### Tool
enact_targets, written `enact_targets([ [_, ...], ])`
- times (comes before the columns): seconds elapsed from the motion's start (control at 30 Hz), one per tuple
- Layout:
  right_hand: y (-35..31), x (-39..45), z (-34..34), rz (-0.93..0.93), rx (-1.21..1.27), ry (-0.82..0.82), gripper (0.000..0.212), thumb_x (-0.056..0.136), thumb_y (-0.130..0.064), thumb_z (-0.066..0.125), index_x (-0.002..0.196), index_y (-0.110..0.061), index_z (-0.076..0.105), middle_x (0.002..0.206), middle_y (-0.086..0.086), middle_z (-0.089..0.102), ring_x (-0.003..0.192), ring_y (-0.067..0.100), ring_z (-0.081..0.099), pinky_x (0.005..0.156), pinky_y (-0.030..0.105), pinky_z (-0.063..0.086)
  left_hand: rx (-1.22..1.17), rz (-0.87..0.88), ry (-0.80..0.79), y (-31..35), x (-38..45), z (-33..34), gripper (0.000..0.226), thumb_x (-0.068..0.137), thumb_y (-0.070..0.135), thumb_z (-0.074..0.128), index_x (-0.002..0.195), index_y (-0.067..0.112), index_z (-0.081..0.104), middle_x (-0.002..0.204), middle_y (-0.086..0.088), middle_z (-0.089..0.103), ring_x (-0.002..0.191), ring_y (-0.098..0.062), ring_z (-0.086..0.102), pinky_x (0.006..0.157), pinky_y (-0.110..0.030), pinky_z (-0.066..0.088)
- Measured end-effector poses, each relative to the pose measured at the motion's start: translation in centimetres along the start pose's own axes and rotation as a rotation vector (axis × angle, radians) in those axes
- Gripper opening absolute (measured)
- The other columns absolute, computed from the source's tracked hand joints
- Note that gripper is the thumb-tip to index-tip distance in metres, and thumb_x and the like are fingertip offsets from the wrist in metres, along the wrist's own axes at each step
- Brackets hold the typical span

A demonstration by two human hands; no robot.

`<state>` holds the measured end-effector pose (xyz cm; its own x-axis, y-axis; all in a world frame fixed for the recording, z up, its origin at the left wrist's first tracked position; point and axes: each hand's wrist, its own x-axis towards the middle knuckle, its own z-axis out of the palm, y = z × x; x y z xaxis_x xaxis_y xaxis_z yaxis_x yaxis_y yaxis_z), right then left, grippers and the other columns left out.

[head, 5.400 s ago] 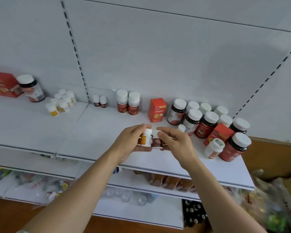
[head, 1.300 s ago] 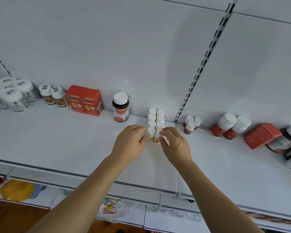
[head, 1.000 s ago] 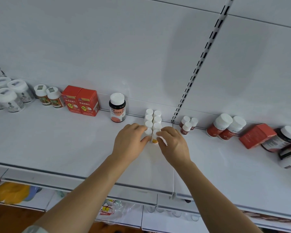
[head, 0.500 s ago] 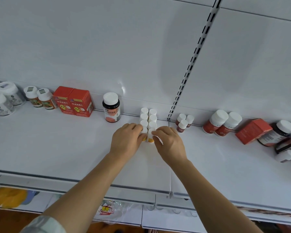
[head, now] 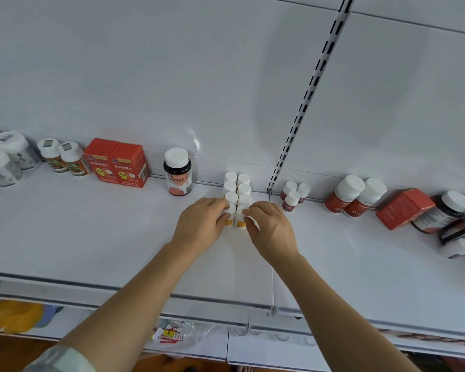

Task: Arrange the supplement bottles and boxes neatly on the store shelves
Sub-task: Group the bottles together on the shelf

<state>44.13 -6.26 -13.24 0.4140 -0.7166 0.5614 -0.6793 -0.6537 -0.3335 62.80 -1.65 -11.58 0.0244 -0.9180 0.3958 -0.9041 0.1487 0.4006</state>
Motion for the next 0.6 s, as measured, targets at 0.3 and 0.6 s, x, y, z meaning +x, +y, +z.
enact_targets([
  [0.3, 0.8, -0.9, -3.1, -0.037, -0.14, 0.038, 0.019, 0.089, -0.015, 0.068, 0.106, -0.007, 0.072, 0.113, 0.015, 0.068, 0.103, 0.036, 0.063, 0.078, 0.046, 0.056, 0.074, 0.137, 0.174, 1.3, 0.7, -0.7, 0.026, 0.089, 0.023, 0.068, 0.109, 0.007, 0.063, 0.117, -0.009, 0.063, 0.106, -0.03, 0.06, 0.083, -0.042, 0.052],
  [0.6, 5.7, -4.8, -11.6, 0.102, -0.343, 0.099, 0.03, 0.094, -0.025, 0.061, 0.115, -0.006, 0.07, 0.128, 0.021, 0.064, 0.13, 0.041, 0.053, 0.106, 0.052, 0.045, 0.043, 0.309, 0.169, 12.6, 2.9, 2.5, 0.035, 0.097, 0.029, 0.053, 0.12, 0.004, 0.063, 0.134, -0.014, 0.058, 0.133, -0.034, 0.047, 0.11, -0.049, 0.037],
])
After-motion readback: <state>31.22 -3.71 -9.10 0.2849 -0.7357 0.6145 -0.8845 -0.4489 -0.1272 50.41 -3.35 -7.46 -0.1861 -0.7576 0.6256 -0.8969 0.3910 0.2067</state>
